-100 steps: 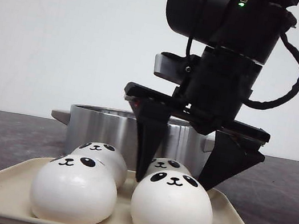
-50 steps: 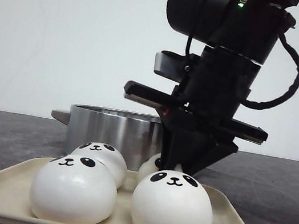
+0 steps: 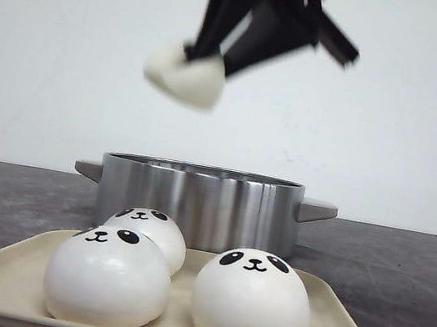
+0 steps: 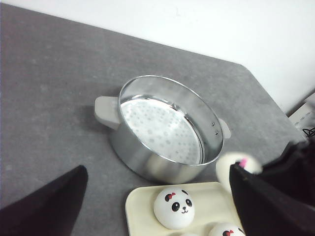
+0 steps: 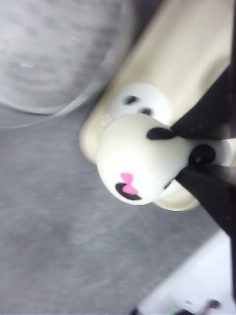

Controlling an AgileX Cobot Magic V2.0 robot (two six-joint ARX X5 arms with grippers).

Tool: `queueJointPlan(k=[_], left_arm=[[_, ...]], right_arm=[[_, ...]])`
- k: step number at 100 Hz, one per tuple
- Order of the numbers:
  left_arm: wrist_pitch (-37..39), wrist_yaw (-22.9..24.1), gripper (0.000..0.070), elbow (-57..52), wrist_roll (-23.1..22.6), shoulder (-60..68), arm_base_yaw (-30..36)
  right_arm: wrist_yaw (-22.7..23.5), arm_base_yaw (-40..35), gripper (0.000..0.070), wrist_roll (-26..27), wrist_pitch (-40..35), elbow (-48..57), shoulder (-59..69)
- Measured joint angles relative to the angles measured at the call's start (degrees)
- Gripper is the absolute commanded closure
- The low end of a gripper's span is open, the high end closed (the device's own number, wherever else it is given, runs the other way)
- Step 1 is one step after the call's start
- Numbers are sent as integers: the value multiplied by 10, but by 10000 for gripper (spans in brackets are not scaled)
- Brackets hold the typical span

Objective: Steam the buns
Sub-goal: 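Lift the bun with the right gripper and carry it over the pot, then lower the bun into the pot and open the right gripper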

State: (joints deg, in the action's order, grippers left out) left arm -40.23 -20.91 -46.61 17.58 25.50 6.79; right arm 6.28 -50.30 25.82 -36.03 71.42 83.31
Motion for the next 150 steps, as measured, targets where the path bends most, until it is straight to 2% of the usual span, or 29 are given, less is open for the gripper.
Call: queueJointPlan(k=[13, 29, 52, 82, 137, 143, 150], left_arm=[[21, 0, 137, 0, 0, 0, 0], [35, 0, 137, 0, 0, 0, 0], [38, 0, 139, 0, 0, 0, 0], [26, 0, 139, 0, 0, 0, 0], [-26, 0, 140, 0, 0, 0, 0], [-26, 0, 139, 0, 0, 0, 0], [-27, 0, 139, 0, 0, 0, 0]], right_arm=[[-72, 21, 696, -49, 35, 52, 3], [-78, 83, 696, -108, 58, 121, 56], [-78, 163, 696, -150, 67, 152, 185], [-77, 184, 696, -168, 94, 158, 278], [-78, 185, 694, -171, 135, 161, 327], [-78, 185, 664, -171, 133, 161, 327], [-78, 185, 551, -171, 129, 161, 327]])
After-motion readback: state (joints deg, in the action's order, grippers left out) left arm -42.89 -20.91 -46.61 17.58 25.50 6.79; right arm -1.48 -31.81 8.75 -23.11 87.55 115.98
